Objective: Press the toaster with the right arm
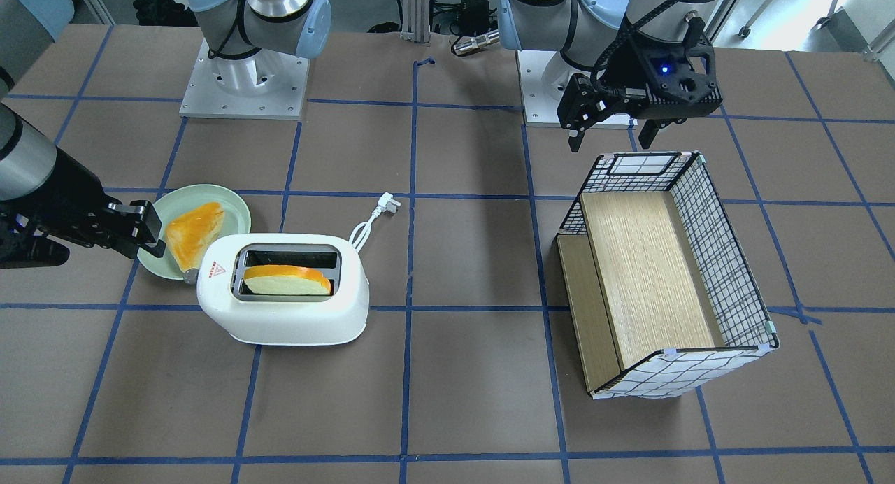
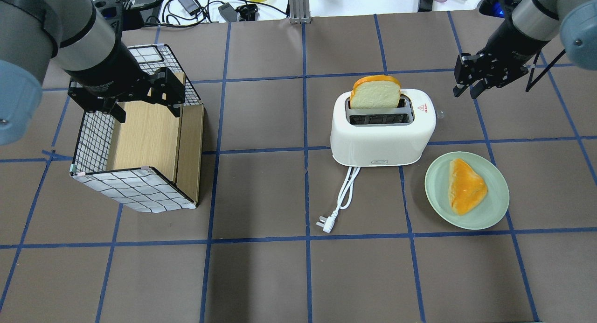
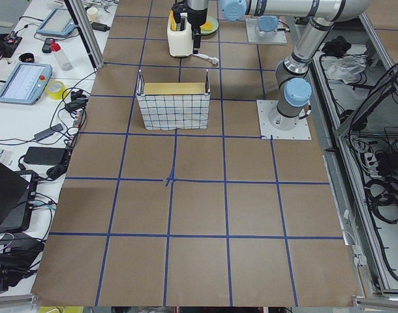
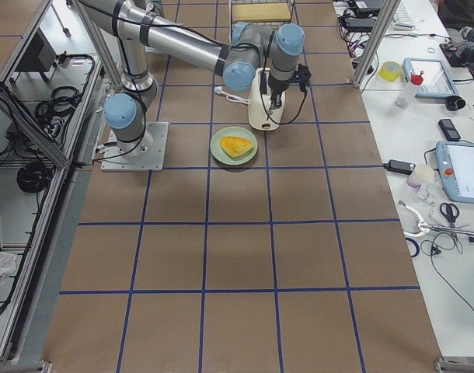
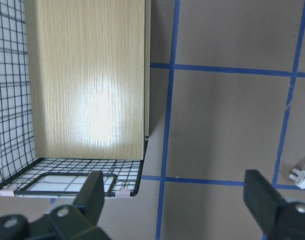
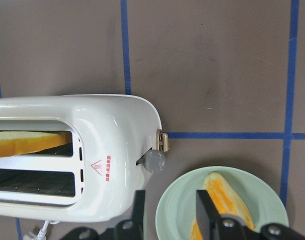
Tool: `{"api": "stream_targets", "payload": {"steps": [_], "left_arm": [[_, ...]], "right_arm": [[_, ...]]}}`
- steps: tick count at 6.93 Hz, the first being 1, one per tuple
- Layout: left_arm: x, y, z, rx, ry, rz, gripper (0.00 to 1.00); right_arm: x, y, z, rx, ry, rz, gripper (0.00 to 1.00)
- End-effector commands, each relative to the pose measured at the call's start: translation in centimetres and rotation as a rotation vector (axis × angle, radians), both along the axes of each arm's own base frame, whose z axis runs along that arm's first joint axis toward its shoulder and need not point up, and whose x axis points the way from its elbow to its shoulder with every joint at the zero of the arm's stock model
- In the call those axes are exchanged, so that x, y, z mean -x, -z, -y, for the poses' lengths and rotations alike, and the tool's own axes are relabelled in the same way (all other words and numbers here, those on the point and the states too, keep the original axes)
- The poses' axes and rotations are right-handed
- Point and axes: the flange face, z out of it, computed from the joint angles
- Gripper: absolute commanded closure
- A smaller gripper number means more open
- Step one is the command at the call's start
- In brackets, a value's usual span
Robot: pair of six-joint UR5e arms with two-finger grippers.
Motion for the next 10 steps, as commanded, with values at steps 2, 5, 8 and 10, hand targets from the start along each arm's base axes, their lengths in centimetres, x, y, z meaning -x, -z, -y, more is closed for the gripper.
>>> {"api": "stream_targets", "payload": {"steps": [2,5,8,10], "left_arm": [[0.0,0.0,0.0,0.0,0.0,0.0,0.0],[0.0,0.0,0.0,0.0,0.0,0.0,0.0],[0.0,0.0,0.0,0.0,0.0,0.0,0.0],[0.0,0.0,0.0,0.0,0.0,0.0,0.0]], "right_arm": [[-0.1,-8.5,-1.7,0.017,-0.002,-0.15,0.0],[-10.0,-11.6,-2.2,0.045,0.078,-0.201,0.0],[-13.4,-10.5,-1.9,0.029,0.053,-0.097,0.0],[-13.4,-10.4,-1.7,0.041,-0.026,-0.092,0.0]]}}
